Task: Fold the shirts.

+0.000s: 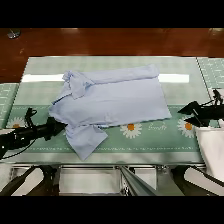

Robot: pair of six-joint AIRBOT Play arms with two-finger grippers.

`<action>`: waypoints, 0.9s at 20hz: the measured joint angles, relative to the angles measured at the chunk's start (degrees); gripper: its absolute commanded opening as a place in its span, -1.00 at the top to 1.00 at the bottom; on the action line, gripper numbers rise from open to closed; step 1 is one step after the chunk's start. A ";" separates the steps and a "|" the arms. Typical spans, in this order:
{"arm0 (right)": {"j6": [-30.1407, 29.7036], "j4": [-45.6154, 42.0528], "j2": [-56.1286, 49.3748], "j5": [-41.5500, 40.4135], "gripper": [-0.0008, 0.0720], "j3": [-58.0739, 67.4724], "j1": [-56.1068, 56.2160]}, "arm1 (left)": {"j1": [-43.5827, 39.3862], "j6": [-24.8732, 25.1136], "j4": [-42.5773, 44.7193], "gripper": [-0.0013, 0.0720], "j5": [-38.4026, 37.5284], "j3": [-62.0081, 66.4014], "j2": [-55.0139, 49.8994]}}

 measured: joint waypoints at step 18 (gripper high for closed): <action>0.96 4.96 -15.76 0.76 0.93 30.80 21.44 | -0.46 0.87 -10.34 0.91 -4.72 15.32 1.68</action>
